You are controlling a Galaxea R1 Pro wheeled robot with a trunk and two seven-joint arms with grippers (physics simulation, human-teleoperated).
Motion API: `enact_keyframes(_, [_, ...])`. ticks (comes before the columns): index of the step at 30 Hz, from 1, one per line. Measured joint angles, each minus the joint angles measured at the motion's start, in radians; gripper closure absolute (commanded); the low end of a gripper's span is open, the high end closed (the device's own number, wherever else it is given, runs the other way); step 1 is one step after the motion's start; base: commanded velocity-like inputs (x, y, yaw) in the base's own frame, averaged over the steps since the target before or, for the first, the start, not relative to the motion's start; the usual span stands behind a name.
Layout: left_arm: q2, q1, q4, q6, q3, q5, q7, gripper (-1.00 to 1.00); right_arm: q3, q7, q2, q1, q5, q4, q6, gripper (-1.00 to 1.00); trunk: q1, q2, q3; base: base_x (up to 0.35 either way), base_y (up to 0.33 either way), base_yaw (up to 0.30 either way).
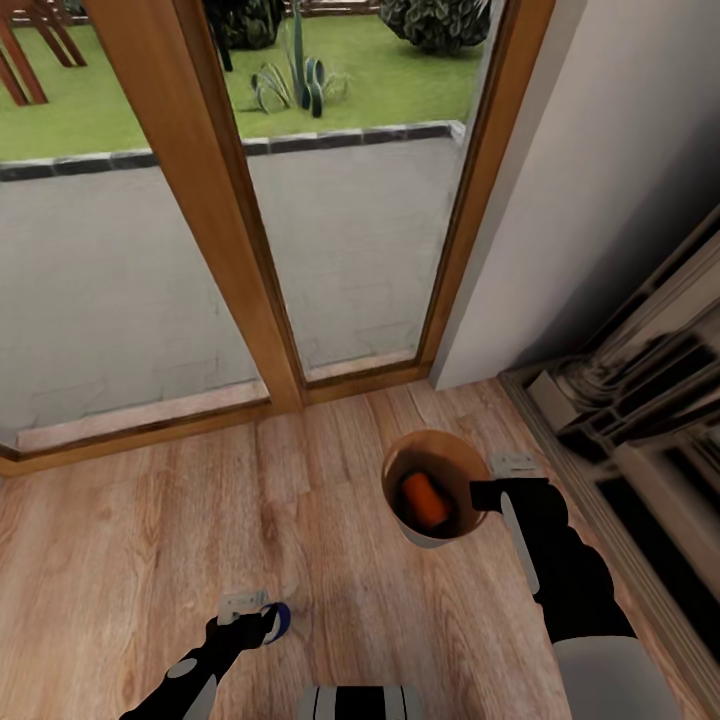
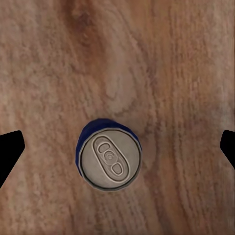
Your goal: Put the three can of soda from the living room inside the tash can in the kitchen.
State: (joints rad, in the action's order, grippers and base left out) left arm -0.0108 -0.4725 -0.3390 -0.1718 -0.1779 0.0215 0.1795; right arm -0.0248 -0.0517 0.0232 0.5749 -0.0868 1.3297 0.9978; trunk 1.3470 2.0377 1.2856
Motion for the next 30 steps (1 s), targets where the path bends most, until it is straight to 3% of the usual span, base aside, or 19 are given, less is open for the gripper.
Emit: enact_keyframes(30, [0.000,0.000,0.000,0.000,0.000,0.000,0.000,-1.00,0.000,0.000,0.000,0.000,-0.001,0.000,0.000,1.00,0.115,0.210,0.094,0.000,0.000,0.000])
